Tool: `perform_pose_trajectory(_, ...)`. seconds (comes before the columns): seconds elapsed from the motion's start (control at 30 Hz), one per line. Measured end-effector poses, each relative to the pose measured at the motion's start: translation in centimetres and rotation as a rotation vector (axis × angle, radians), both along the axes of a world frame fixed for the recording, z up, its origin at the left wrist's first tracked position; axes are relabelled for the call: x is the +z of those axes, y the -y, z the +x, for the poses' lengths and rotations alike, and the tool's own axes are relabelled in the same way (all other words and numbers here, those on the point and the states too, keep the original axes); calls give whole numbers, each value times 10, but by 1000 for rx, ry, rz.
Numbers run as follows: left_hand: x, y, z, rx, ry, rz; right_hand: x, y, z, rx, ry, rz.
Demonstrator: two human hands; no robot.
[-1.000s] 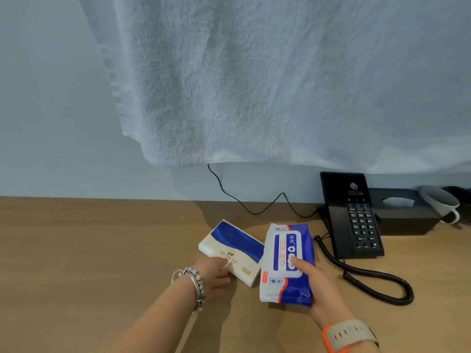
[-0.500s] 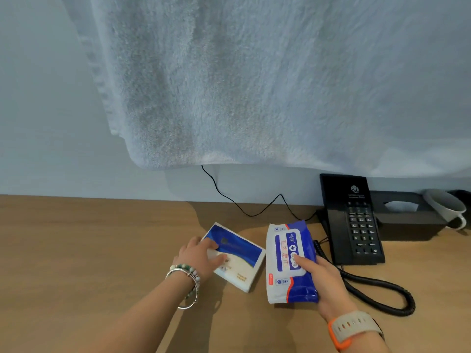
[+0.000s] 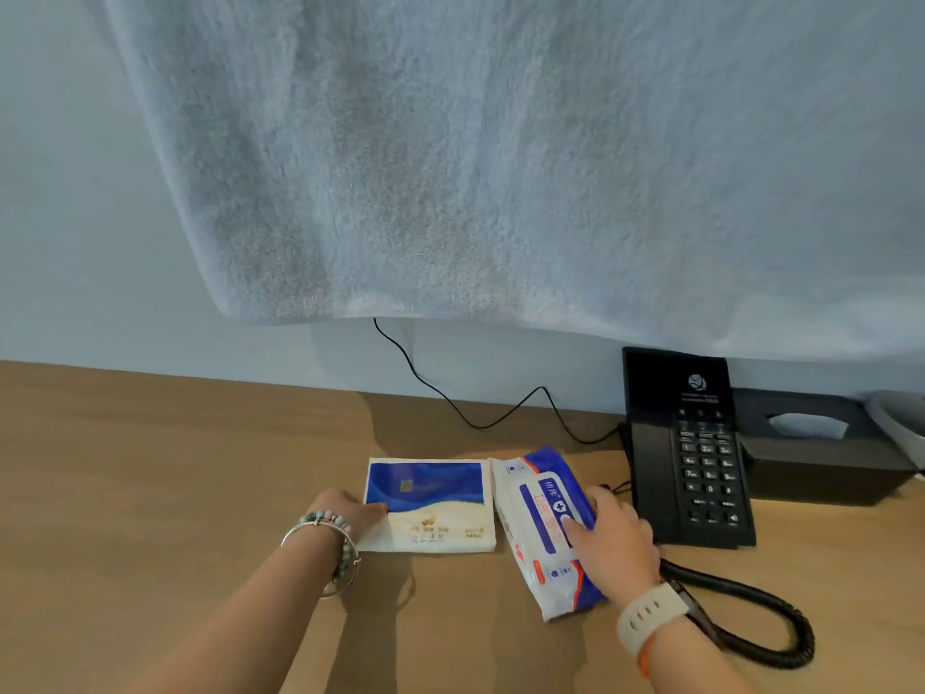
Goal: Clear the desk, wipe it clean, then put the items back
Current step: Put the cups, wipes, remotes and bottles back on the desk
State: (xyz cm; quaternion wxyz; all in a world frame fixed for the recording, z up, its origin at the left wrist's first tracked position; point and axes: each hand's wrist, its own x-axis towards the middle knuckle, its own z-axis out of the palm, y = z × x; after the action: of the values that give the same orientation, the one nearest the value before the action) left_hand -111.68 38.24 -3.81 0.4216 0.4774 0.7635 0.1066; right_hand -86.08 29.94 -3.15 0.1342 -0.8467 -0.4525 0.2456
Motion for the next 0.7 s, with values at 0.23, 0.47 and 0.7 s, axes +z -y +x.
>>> perform_pose_trajectory(0.23,5,3,-17,383,401,141,5,0,-33,342,204,-96)
perform_pose_trajectory(0.47,28,0,-19,657,722,311,9,-14,-12,493,146,-27)
perform_pose_trajectory(0.7,25,6,51,571,868,142,-6,-1,6,-252,-657,420)
